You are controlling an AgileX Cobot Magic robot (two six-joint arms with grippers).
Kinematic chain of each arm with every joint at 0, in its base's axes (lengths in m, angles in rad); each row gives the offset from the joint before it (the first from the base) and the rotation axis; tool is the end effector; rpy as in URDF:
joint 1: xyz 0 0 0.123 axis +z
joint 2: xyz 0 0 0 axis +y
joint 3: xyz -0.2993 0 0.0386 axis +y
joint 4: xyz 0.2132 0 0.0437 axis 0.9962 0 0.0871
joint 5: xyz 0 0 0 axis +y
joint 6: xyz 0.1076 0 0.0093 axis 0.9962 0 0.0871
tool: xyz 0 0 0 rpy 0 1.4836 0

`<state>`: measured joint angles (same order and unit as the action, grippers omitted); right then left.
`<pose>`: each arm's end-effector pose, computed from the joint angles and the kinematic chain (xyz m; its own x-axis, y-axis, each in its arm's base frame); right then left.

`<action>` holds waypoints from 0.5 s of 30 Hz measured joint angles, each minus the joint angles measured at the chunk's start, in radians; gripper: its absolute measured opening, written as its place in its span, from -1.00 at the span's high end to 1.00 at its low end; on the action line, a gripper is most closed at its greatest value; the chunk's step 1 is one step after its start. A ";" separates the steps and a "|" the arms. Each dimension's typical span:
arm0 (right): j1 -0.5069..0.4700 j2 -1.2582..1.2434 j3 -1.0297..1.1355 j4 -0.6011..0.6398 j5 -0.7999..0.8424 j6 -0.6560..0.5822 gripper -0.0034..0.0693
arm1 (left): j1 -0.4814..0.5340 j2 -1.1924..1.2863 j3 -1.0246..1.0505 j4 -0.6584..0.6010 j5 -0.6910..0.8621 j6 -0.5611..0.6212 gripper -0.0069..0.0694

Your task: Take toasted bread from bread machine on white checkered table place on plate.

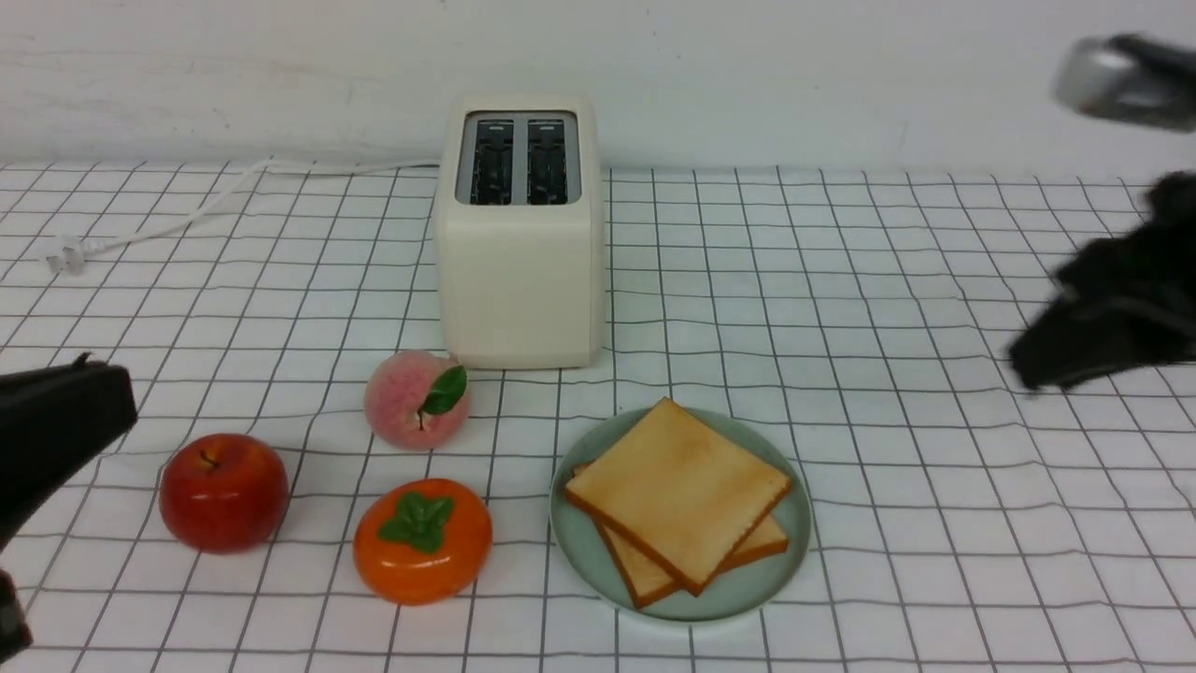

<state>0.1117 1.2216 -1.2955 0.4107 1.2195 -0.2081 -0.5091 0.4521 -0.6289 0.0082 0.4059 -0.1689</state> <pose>0.1890 0.0620 0.3909 -0.8326 -0.1487 -0.5335 -0.3453 0.8925 0.2901 0.0497 -0.0273 0.3536 -0.1997 -0.0725 -0.9772 0.4585 0.8744 -0.1586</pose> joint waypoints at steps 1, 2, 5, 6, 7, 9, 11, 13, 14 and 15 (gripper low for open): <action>0.000 -0.062 0.019 -0.015 0.008 0.006 0.54 | 0.000 -0.029 0.015 0.000 -0.012 -0.005 0.85; 0.000 -0.113 0.036 -0.025 0.011 0.011 0.60 | 0.000 -0.063 0.028 0.000 -0.020 -0.009 0.85; 0.000 -0.296 0.110 -0.054 0.019 0.025 0.78 | 0.000 -0.176 0.066 -0.008 -0.038 -0.015 0.85; 0.000 -0.363 0.139 -0.065 0.020 0.033 0.82 | 0.000 -0.210 0.080 -0.008 -0.042 -0.018 0.85; 0.000 -0.377 0.139 -0.066 0.020 0.033 0.82 | 0.000 -0.227 0.087 -0.008 -0.043 -0.020 0.85; 0.000 -0.537 0.218 -0.095 0.021 0.064 0.89 | 0.000 -0.311 0.132 -0.008 -0.051 -0.028 0.85; 0.000 -0.668 0.290 -0.126 0.004 0.096 0.91 | 0.000 -0.375 0.181 -0.008 -0.063 -0.032 0.85; 0.000 -0.755 0.348 -0.153 -0.017 0.123 0.91 | 0.000 -0.412 0.218 -0.008 -0.076 -0.032 0.85; 0.000 -0.852 0.404 -0.188 -0.046 0.163 0.91 | 0.000 -0.449 0.272 -0.008 -0.101 -0.033 0.85; 0.000 -0.862 0.417 -0.193 -0.050 0.175 0.91 | 0.000 -0.449 0.272 -0.008 -0.103 -0.033 0.85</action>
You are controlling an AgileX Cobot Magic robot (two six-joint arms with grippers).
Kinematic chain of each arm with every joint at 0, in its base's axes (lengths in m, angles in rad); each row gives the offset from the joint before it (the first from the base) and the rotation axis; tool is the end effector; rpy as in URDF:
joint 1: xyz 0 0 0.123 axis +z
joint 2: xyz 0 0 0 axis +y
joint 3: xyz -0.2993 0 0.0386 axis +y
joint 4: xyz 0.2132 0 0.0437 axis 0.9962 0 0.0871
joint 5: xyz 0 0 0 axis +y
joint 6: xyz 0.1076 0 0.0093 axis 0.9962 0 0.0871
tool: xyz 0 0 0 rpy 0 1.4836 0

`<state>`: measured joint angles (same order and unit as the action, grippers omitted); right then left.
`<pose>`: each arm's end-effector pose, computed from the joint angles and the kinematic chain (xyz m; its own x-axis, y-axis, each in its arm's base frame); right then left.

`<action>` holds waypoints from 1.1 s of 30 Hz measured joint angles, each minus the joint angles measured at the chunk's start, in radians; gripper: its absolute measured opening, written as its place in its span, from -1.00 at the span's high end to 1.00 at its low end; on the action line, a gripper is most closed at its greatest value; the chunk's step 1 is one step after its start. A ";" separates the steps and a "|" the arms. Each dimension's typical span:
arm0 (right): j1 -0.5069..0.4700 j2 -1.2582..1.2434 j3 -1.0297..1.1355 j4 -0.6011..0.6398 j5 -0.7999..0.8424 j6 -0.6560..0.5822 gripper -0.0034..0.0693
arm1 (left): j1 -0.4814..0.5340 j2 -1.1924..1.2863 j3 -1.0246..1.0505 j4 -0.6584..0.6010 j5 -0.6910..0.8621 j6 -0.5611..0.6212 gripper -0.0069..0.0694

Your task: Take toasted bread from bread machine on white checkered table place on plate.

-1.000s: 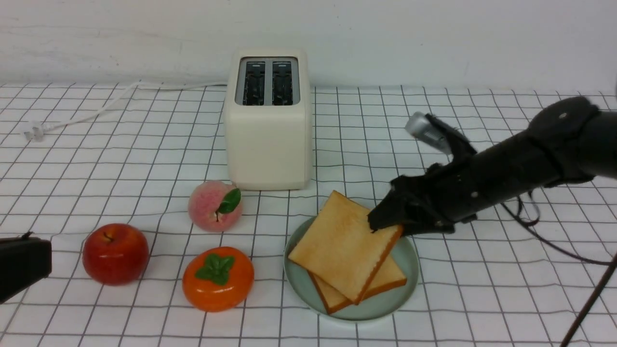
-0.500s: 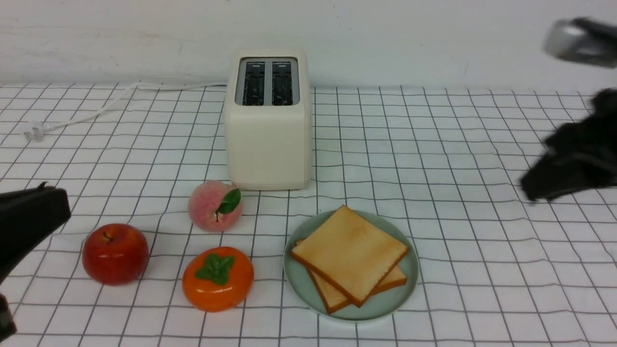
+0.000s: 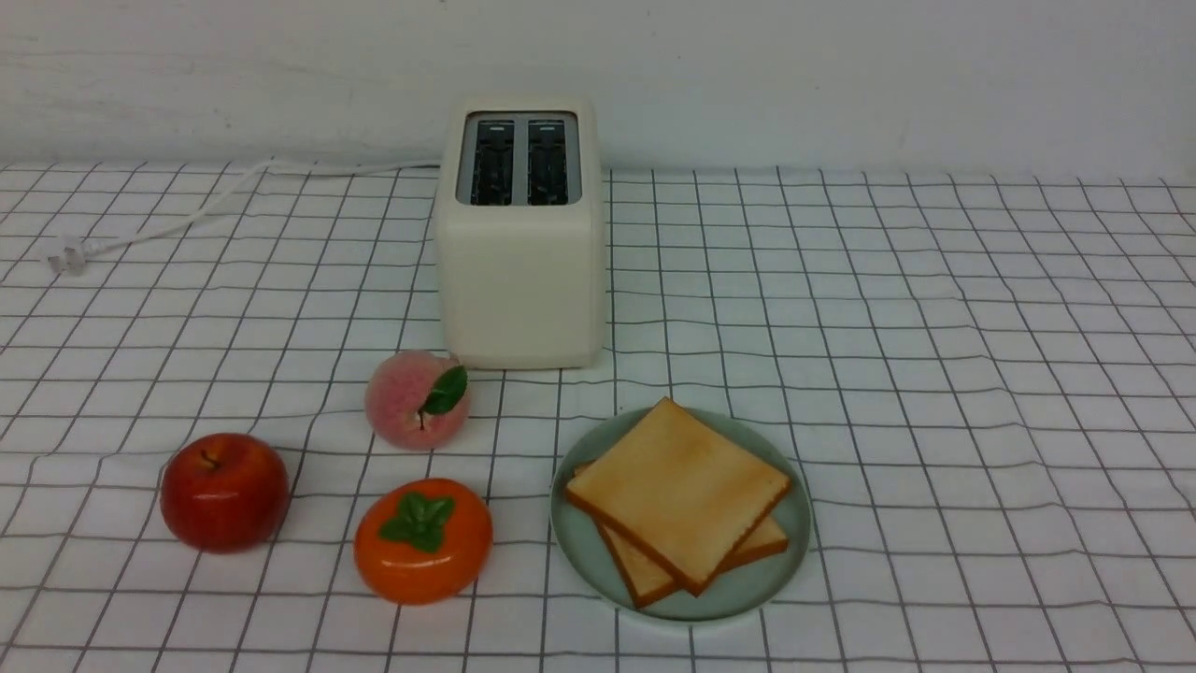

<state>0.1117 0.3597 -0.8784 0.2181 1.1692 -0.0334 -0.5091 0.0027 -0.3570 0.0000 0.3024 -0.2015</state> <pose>-0.0155 0.0199 0.3523 -0.5373 -0.0080 -0.8434 -0.2494 0.9568 0.1498 -0.0065 0.0036 0.2922 0.0211 -0.2410 -0.9703 0.5018 0.8420 -0.1982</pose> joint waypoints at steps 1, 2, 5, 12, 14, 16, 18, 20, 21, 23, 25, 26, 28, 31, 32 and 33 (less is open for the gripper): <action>0.000 -0.035 0.020 -0.013 -0.013 0.019 0.91 | 0.000 -0.010 0.025 0.000 -0.011 0.000 0.85; 0.000 -0.084 0.064 -0.027 -0.041 0.059 0.91 | 0.000 -0.014 0.057 0.000 -0.034 0.000 0.85; 0.000 -0.138 0.136 -0.027 -0.108 0.096 0.91 | 0.000 -0.014 0.101 0.000 -0.064 -0.001 0.85; 0.000 -0.163 0.295 0.069 -0.387 0.114 0.91 | 0.000 -0.014 0.168 0.000 -0.076 -0.003 0.84; 0.000 -0.163 0.341 0.091 -0.471 0.114 0.91 | 0.000 -0.014 0.185 0.000 -0.068 -0.003 0.84; 0.000 -0.163 0.362 0.095 -0.498 0.114 0.91 | 0.000 -0.014 0.188 0.000 -0.055 -0.003 0.84; 0.000 -0.163 0.404 0.098 -0.573 0.101 0.91 | 0.000 -0.014 0.189 0.000 -0.036 -0.003 0.84; 0.000 -0.163 0.433 0.101 -0.622 0.091 0.90 | 0.000 -0.014 0.189 0.000 -0.028 -0.003 0.83; 0.000 -0.162 0.446 0.104 -0.649 0.086 0.90 | 0.000 -0.014 0.189 0.000 -0.024 -0.003 0.83; 0.000 -0.162 0.466 0.108 -0.699 0.077 0.90 | 0.000 -0.014 0.189 0.000 -0.022 -0.003 0.83; 0.000 -0.162 0.478 0.110 -0.728 0.076 0.90 | 0.000 -0.014 0.189 0.000 -0.021 -0.003 0.82; 0.000 -0.162 0.491 0.115 -0.753 0.075 0.89 | 0.000 -0.014 0.189 0.000 -0.021 -0.003 0.82; 0.000 -0.162 0.499 0.120 -0.758 0.074 0.88 | 0.000 -0.014 0.189 0.000 -0.021 -0.003 0.82; 0.000 -0.162 0.504 0.120 -0.751 0.073 0.87 | 0.000 -0.014 0.189 0.000 -0.021 -0.003 0.81; 0.000 -0.162 0.504 0.120 -0.749 0.073 0.87 | 0.000 -0.014 0.189 0.000 -0.021 -0.003 0.81; 0.000 -0.162 0.504 0.120 -0.746 0.073 0.87 | 0.000 -0.014 0.189 0.000 -0.021 -0.003 0.81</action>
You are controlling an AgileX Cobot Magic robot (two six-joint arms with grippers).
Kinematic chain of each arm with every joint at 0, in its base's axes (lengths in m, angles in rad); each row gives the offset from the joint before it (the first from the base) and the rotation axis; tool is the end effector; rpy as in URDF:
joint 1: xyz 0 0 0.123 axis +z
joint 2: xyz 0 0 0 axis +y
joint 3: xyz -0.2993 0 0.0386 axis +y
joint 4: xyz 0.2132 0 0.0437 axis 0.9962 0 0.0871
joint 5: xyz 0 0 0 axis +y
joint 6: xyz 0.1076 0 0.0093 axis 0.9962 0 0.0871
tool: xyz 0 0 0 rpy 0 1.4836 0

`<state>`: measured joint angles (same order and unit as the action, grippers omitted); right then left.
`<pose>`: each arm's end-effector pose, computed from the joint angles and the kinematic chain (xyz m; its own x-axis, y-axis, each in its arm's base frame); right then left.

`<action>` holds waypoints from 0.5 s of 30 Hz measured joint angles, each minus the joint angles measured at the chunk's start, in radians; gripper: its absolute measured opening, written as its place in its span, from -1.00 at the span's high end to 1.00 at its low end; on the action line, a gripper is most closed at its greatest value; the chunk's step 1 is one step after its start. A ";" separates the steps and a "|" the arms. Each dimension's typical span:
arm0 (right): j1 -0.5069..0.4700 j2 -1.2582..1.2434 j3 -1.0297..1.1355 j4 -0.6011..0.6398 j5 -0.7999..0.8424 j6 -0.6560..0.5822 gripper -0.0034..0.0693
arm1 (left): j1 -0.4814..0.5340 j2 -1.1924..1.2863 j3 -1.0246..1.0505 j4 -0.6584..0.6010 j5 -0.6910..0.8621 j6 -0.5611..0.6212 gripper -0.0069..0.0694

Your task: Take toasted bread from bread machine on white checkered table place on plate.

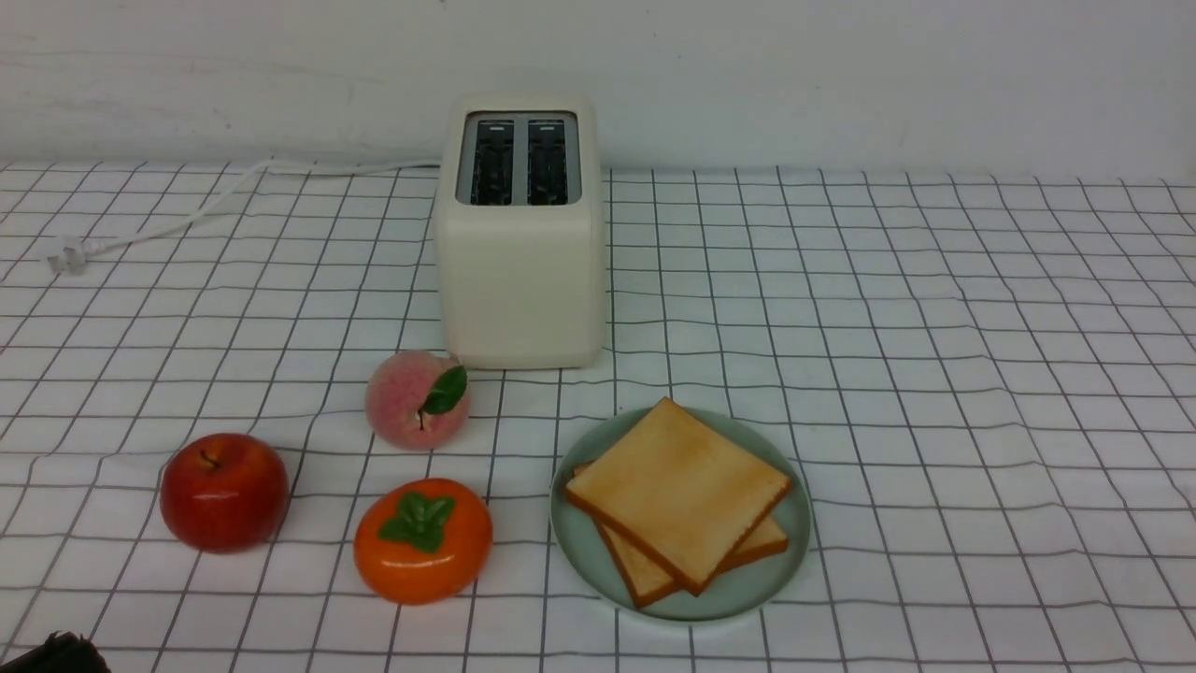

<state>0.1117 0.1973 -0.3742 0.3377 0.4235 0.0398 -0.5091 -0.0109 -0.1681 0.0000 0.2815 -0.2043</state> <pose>0.0204 0.0171 0.2852 -0.2122 0.3177 -0.9241 -0.1828 0.9161 0.3569 0.0090 -0.0050 0.2375 -0.1120 -0.1698 -0.9791 0.4745 0.8565 -0.2029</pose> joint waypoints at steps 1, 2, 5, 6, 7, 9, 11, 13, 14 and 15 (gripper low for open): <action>0.000 0.000 0.000 0.000 0.001 0.000 0.87 | 0.000 0.000 0.000 0.000 0.000 0.000 0.81; 0.000 0.000 0.000 0.000 0.004 0.000 0.87 | 0.000 0.000 0.000 0.000 0.000 0.000 0.81; 0.000 0.000 0.000 0.000 0.010 0.000 0.87 | 0.000 0.000 0.000 0.000 0.000 0.000 0.81; 0.000 0.000 0.000 0.000 0.010 0.000 0.87 | 0.000 0.000 0.000 0.000 0.000 0.000 0.81; 0.000 0.000 0.000 0.000 0.010 0.000 0.87 | 0.000 0.000 0.000 0.000 0.000 0.000 0.80; 0.000 0.000 0.001 0.000 0.012 0.000 0.86 | 0.000 0.000 0.000 0.000 0.000 0.000 0.80; 0.000 0.000 0.001 0.002 0.012 0.000 0.86 | 0.000 0.000 0.000 0.000 0.000 0.000 0.79; 0.000 0.000 0.001 0.003 0.012 0.000 0.86 | 0.000 0.000 0.000 0.000 0.000 0.000 0.78; 0.000 0.000 0.001 0.003 0.012 0.000 0.86 | 0.000 0.000 0.000 0.000 0.000 0.000 0.78; 0.000 0.000 0.001 0.003 0.012 0.000 0.86 | 0.000 0.000 0.000 0.000 0.000 0.000 0.77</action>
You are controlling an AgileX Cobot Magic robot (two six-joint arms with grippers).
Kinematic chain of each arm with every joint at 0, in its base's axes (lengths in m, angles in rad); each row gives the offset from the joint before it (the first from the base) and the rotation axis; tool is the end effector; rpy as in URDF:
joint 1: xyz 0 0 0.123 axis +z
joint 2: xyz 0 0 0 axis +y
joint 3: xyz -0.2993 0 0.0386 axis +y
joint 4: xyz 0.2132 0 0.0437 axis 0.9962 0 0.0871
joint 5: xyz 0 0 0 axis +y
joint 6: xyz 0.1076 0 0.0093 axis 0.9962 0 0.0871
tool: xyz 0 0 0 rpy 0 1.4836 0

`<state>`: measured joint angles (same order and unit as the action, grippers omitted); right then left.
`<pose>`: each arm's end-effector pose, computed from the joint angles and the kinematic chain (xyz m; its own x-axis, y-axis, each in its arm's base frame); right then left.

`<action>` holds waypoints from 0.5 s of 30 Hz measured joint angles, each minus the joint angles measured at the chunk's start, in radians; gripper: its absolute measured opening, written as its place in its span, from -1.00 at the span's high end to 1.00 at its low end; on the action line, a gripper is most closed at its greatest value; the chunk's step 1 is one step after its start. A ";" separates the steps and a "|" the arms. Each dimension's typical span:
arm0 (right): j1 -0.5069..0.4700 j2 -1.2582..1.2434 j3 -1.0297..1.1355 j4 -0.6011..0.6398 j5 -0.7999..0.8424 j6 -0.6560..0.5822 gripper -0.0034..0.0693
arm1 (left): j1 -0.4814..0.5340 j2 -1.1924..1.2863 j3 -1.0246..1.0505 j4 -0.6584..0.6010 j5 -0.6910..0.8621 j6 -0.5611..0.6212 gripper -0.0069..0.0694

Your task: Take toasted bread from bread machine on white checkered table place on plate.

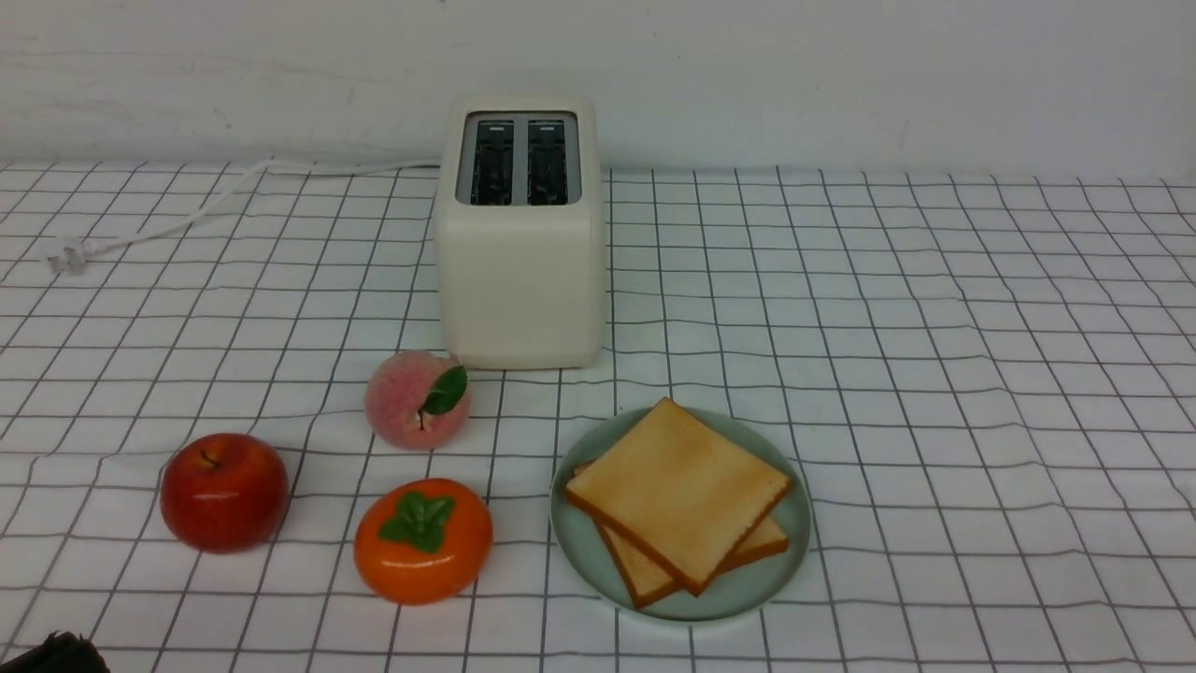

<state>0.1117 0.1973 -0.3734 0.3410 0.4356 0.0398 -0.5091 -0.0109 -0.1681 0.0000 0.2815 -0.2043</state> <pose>0.0202 0.0176 0.2838 -0.2251 0.3173 -0.9212 -0.1827 0.9149 0.3598 0.0090 -0.0050 0.2375 -0.1120 -0.1698 -0.9791 0.4745 0.8565 -0.2029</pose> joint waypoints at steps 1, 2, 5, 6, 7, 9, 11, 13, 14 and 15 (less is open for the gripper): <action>0.000 -0.003 0.000 -0.008 0.000 0.000 0.86 | 0.000 0.000 0.000 0.000 0.000 0.000 0.77; 0.000 -0.010 0.004 -0.029 0.000 0.000 0.86 | 0.000 0.000 0.000 0.000 0.000 0.000 0.77; -0.001 -0.035 0.039 -0.129 -0.006 0.000 0.91 | 0.000 0.000 0.000 0.000 0.001 0.000 0.76; -0.001 -0.037 0.048 -0.137 -0.007 0.000 0.91 | 0.000 0.000 0.000 0.000 0.001 0.000 0.76; -0.001 -0.065 0.104 -0.225 -0.013 0.000 0.95 | 0.000 0.000 0.000 0.000 0.001 0.000 0.76; -0.001 -0.104 0.171 -0.304 -0.016 0.000 0.96 | 0.000 0.000 0.000 0.000 0.002 0.000 0.76; -0.010 -0.150 0.238 -0.360 -0.022 0.000 0.96 | 0.000 0.000 0.000 0.000 0.002 0.000 0.76; -0.032 -0.191 0.305 -0.383 -0.039 0.016 0.96 | 0.000 0.000 0.000 0.000 0.002 0.000 0.76; -0.045 -0.201 0.337 -0.387 -0.053 0.031 0.96 | 0.000 0.000 0.000 0.000 0.002 0.000 0.75; -0.056 -0.206 0.366 -0.390 -0.068 0.048 0.96 | 0.000 0.000 0.000 0.000 0.003 0.000 0.75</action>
<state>0.0557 -0.0085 -0.0077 -0.0494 0.3675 0.0881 -0.5091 -0.0109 -0.1681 0.0000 0.2841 -0.2043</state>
